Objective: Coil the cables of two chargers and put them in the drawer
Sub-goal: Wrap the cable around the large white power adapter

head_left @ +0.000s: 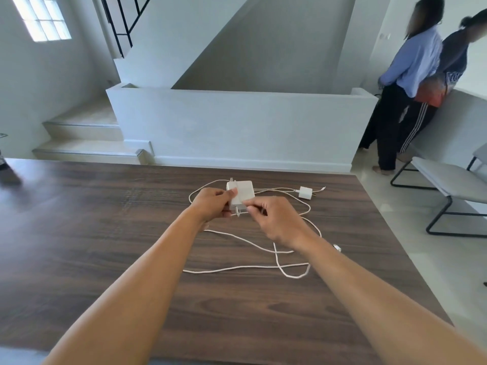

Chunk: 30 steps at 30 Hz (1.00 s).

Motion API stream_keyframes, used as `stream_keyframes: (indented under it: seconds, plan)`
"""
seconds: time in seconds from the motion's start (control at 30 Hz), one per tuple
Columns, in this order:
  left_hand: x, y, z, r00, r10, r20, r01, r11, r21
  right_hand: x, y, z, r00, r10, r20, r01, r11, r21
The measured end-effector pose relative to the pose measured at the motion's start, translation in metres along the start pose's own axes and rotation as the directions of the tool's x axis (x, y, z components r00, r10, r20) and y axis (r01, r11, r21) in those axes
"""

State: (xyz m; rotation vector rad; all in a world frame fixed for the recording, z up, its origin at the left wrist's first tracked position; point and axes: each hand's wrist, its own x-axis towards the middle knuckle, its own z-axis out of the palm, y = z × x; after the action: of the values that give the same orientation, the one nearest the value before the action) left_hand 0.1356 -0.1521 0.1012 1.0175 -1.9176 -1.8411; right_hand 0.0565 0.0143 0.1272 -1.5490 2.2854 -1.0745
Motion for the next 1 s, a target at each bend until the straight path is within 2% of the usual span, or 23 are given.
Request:
stream_keyframes:
  seconds: [0.23,0.43,0.57,0.8,0.9,1.0]
  plan:
    - [-0.008,0.002,0.004,0.997,-0.003,0.081,0.021,0.976,-0.217,-0.015,0.019,0.025,0.993,0.093,-0.07,-0.075,0.973,0.219]
    - [-0.015,0.013,0.009,0.985,0.071,0.159,-0.016,0.944,-0.328,-0.016,0.03,0.028,0.974,0.191,-0.12,-0.129,0.909,0.396]
    - [-0.018,0.014,0.009,0.96,0.094,0.262,-0.032,0.973,-0.231,-0.012,0.039,0.024,0.955,0.267,-0.127,-0.192,0.885,0.424]
    - [-0.028,0.009,0.001,0.872,0.078,0.483,0.016,0.982,-0.189,-0.011,0.057,0.011,0.965,0.259,-0.038,-0.242,0.939,0.246]
    - [-0.03,0.011,0.002,0.833,0.021,0.554,-0.065,0.996,0.06,-0.003,0.061,0.002,0.965,0.259,0.036,-0.261,0.942,0.212]
    - [-0.035,0.008,0.004,0.844,0.007,0.536,-0.14,0.968,0.208,0.009,0.056,-0.008,0.959,0.254,0.122,-0.274,0.942,0.194]
